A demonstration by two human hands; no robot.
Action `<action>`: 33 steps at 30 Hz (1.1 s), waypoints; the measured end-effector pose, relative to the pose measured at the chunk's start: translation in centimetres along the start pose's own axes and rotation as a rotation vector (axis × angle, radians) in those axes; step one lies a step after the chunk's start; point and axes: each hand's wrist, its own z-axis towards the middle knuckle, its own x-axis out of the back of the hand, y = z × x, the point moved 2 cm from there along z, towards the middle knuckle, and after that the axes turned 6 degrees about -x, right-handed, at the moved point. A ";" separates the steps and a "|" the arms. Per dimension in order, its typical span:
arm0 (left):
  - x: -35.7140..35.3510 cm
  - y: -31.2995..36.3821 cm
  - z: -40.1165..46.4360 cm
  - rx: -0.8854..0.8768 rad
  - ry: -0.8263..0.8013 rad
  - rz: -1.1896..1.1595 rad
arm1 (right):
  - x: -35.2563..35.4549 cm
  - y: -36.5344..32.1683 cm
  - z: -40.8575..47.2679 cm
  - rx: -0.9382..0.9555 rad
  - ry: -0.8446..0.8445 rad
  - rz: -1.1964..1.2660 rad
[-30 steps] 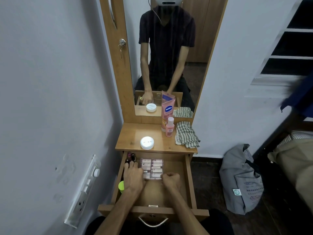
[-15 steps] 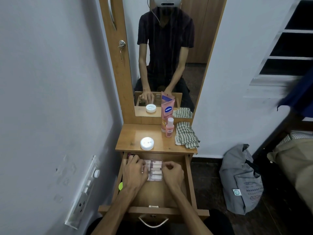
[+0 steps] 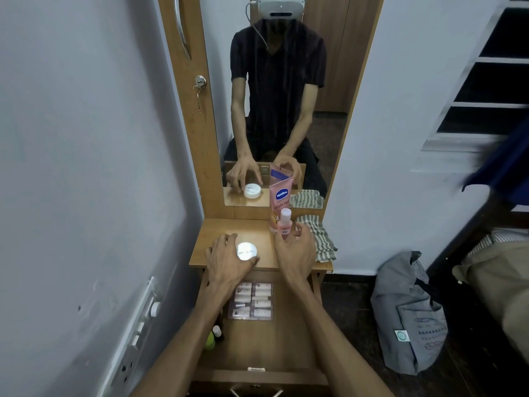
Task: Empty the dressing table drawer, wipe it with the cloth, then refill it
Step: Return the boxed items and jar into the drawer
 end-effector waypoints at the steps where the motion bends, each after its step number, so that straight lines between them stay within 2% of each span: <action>1: -0.2 0.0 0.1 -0.002 -0.015 0.000 | -0.2 -0.1 0.5 0.007 0.004 -0.013; 5: -0.5 0.1 0.3 -0.031 -0.016 -0.050 | -1.2 -0.6 2.2 0.071 -0.002 -0.019; 13: 1.0 0.9 -2.8 -0.130 0.107 -0.243 | -0.9 -0.6 2.5 0.138 0.035 -0.016; 19: 2.1 1.3 -6.7 -0.230 0.019 -0.270 | 1.5 0.0 -0.4 0.164 0.064 0.036; 24: 1.6 1.8 -10.0 -0.336 0.008 -0.281 | 4.2 0.6 -3.7 0.221 0.064 0.058; 28: 0.3 1.5 -12.0 -0.395 -0.077 -0.226 | 5.4 1.5 -5.9 0.248 0.022 0.045; 33: -1.5 1.9 -13.5 -0.391 -0.275 -0.154 | 6.0 4.0 -7.6 0.246 -0.040 0.025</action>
